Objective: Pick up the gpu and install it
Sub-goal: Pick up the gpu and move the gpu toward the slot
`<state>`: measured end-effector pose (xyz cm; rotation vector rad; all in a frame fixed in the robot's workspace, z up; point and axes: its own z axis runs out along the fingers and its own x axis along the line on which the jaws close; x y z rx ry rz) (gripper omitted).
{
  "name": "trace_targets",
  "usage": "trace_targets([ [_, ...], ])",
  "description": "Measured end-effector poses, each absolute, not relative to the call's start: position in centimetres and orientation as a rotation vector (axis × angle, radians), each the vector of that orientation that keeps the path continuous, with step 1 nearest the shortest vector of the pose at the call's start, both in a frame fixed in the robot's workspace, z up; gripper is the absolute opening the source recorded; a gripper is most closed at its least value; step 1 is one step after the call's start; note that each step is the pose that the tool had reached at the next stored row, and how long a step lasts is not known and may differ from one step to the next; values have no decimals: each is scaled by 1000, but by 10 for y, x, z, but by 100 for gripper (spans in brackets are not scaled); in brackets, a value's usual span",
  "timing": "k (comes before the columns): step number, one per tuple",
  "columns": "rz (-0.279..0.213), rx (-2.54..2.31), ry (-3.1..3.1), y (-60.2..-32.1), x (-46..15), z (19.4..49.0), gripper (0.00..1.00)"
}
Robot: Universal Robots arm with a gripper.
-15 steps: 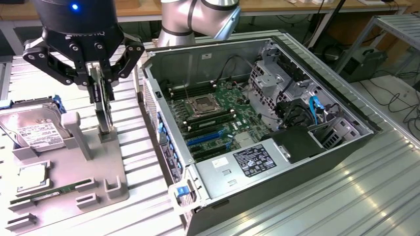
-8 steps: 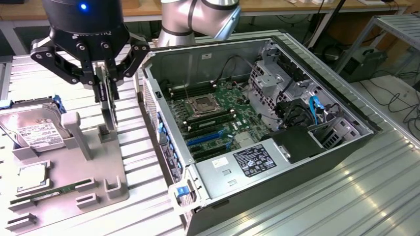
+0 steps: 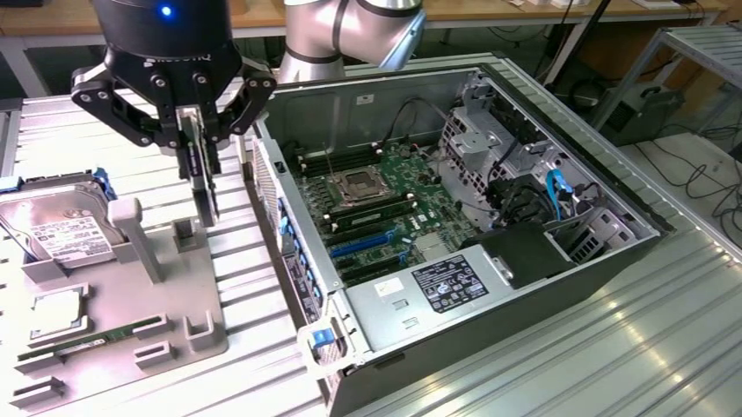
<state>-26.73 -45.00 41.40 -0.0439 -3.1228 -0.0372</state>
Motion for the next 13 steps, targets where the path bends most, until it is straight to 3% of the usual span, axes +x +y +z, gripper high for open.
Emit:
trace_targets([
  [13,-37,-44,-3123,-450,-253,414,28],
])
